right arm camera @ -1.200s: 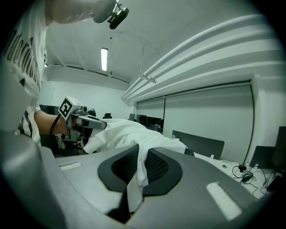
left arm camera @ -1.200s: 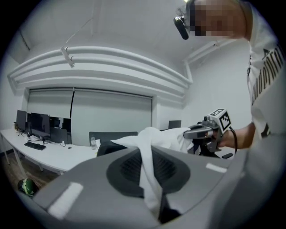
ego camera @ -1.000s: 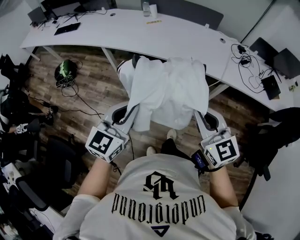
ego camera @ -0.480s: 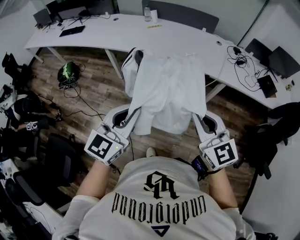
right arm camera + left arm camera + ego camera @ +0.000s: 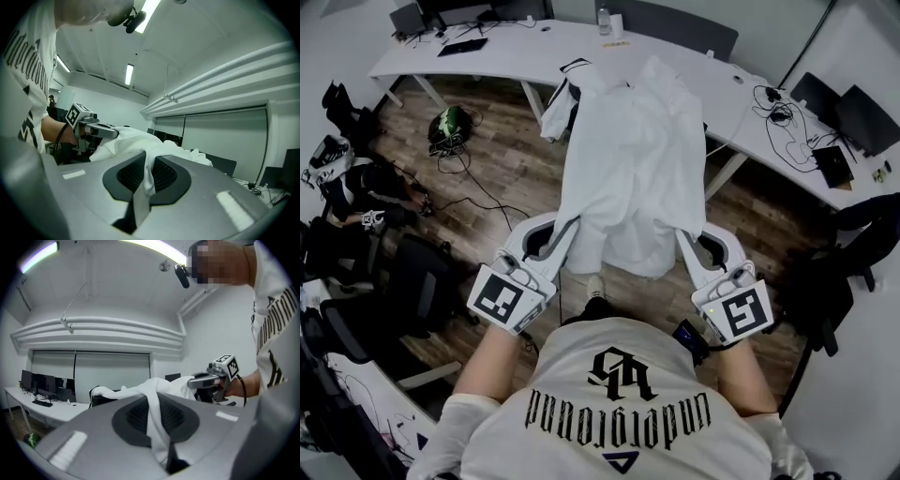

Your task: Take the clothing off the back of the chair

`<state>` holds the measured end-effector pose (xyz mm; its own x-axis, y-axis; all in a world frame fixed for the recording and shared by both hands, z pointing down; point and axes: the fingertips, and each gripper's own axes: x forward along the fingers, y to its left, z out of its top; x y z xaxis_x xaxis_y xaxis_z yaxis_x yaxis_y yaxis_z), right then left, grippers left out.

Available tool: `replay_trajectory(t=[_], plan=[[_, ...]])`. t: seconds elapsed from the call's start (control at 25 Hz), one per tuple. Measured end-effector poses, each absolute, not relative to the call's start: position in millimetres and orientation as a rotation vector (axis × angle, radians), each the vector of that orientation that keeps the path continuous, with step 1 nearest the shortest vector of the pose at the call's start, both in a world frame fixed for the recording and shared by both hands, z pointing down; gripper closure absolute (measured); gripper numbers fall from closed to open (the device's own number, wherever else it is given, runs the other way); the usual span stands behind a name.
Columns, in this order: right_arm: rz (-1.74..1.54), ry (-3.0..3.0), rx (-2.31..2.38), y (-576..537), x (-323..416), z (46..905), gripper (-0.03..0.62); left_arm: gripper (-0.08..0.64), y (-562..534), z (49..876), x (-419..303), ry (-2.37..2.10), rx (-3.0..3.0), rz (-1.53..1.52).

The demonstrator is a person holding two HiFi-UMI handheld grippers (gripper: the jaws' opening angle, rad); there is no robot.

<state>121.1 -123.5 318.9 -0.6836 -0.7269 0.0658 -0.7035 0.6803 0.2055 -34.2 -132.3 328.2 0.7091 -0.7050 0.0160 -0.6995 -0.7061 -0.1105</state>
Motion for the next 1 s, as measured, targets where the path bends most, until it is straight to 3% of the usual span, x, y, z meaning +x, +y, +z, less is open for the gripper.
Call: replay_trajectory(t=[0.44, 1.0], plan=[[-0.205, -2.792, 1.1, -23, 126, 326, 0.572, 0.499, -13, 324, -12, 1.204, -2.836, -0.148], [-0.225, -2.724, 1.217, 57, 75, 315, 0.572, 0.499, 62, 318, -67, 1.083, -2.903, -0.098]])
